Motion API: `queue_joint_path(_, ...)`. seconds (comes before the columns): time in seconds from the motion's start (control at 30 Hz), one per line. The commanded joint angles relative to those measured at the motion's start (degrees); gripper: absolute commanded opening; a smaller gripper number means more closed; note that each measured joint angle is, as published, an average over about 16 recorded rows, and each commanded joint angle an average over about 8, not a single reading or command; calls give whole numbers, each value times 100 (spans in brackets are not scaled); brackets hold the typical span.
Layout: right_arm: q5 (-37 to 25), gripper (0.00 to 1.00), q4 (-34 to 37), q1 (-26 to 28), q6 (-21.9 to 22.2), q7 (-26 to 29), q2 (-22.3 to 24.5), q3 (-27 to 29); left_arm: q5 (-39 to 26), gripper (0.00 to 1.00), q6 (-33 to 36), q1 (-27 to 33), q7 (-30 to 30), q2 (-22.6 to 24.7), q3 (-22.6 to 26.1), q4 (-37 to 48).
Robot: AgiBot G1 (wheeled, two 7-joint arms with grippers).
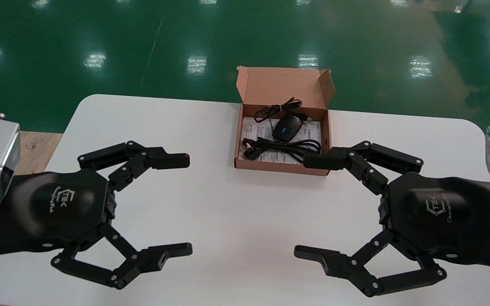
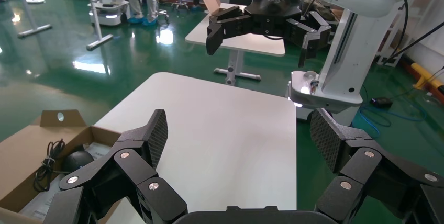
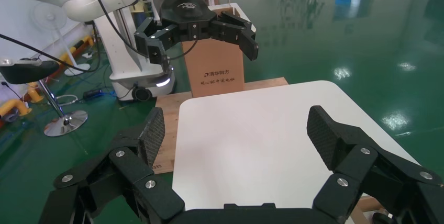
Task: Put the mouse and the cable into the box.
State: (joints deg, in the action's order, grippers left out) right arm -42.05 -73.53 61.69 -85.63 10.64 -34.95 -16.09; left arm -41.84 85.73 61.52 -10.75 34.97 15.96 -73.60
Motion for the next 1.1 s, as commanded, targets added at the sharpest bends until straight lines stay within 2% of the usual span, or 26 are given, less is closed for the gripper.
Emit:
queue_joint_path(0.03, -1, 100, 0, 1, 1, 0, 1, -1, -1, 100, -1, 1, 0, 1, 1, 1)
queue_joint_path(1.1, -5, 100, 0, 4, 3, -1, 1, -1, -1, 100, -6, 4, 0, 4, 5, 4)
